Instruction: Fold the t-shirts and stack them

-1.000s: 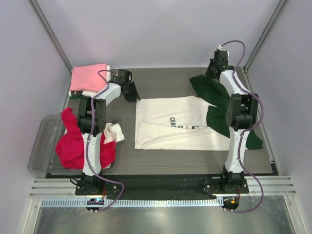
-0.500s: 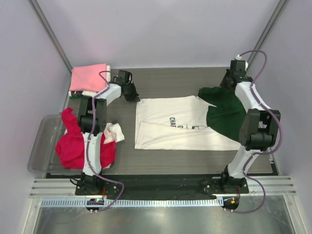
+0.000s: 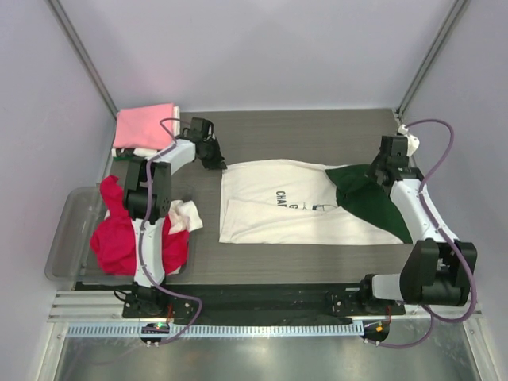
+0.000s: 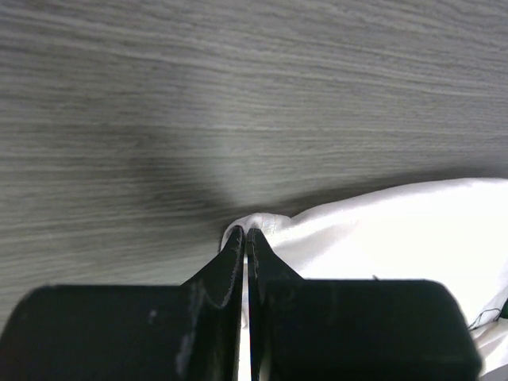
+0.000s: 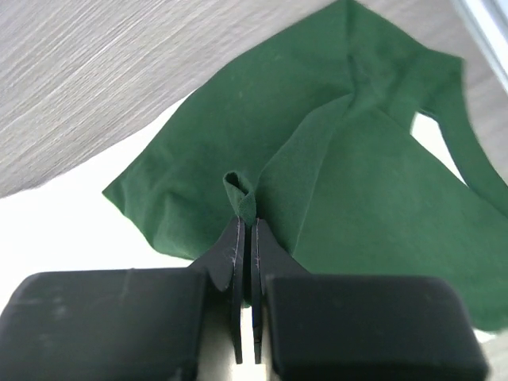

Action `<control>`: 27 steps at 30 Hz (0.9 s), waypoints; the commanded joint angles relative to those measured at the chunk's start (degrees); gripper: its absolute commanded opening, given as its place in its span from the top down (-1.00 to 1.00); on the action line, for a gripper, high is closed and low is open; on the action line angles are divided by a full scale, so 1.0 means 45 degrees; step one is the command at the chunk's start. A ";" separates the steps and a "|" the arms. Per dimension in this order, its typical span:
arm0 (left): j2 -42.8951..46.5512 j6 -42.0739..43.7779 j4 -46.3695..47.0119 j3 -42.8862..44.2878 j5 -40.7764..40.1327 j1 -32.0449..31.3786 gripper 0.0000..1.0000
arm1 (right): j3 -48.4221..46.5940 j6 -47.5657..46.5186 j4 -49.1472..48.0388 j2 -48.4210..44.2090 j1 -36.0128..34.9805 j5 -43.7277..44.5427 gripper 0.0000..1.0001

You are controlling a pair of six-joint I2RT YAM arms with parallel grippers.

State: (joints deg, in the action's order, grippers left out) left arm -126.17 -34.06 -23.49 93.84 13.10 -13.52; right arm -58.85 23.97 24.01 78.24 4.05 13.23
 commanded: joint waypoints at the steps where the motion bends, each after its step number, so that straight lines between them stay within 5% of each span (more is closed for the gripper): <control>1: 0.1180 0.0304 0.0160 -0.0385 0.0194 0.0074 1.00 | 0.0732 0.0863 -0.0316 -0.1680 0.0270 0.1042 0.97; 27: 0.4892 0.0129 0.0765 -0.3898 0.0311 -0.0101 0.99 | 0.3644 0.2799 0.1793 -0.4397 0.3532 0.0379 0.97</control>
State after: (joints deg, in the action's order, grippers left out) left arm -108.16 -33.87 -22.48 78.43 13.72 -13.63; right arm -42.61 34.83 31.62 60.20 18.94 13.61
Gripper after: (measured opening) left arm 0.006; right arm 0.049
